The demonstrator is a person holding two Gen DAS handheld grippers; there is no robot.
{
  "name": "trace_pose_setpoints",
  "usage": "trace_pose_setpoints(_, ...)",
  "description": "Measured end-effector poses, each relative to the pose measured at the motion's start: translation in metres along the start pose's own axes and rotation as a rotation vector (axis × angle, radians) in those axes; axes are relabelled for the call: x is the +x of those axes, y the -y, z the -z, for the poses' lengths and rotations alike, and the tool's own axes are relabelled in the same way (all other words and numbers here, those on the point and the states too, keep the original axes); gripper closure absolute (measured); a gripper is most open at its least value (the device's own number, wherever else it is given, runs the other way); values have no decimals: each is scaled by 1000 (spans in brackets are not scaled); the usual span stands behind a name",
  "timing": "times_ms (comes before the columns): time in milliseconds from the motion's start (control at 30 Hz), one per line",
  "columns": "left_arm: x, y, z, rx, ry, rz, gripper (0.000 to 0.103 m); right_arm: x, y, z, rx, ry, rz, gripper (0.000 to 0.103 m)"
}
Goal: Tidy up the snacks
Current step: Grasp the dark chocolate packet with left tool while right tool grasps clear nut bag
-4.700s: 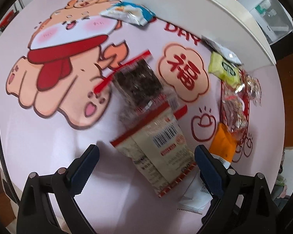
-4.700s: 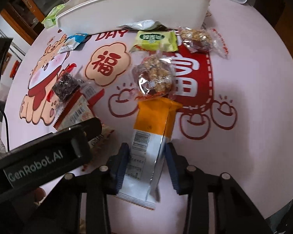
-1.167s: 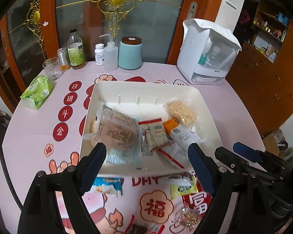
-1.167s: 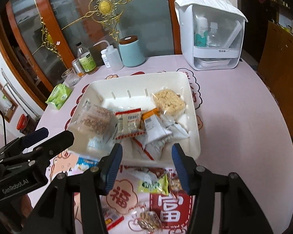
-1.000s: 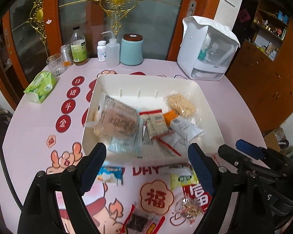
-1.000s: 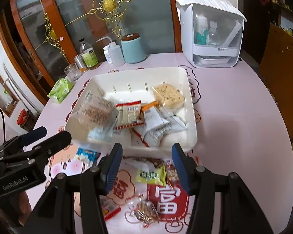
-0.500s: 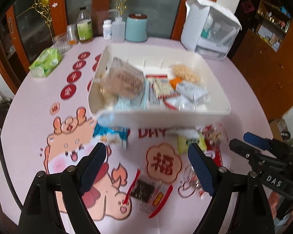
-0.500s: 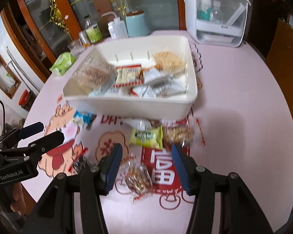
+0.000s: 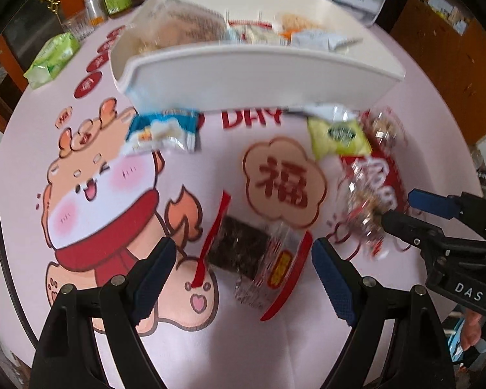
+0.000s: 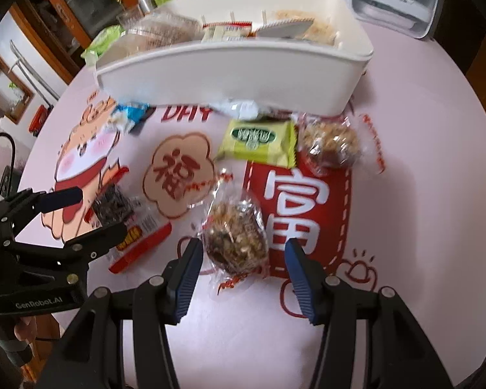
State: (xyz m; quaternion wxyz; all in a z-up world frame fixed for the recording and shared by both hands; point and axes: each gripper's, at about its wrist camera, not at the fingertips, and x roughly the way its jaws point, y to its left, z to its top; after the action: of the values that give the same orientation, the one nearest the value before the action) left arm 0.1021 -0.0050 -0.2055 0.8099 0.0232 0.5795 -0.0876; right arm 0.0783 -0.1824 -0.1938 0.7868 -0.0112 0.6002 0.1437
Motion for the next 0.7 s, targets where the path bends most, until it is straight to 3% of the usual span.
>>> trace_pose_setpoints(267,22,6,11,68,-55,-6,18,21,-5,3,-9,-31,9,49)
trace_pose_setpoints(433,31,11,17,98,-64,-23,18,23,-14,0,-44,-2,42,50)
trace_pose_setpoints(533,35,8,21,101,-66,-20,19,24,-18,0,-59,14,44,57)
trace_pose_setpoints(700,30,6,23,122,-44,-15,34,25,-18,-1,-56,26,45,57)
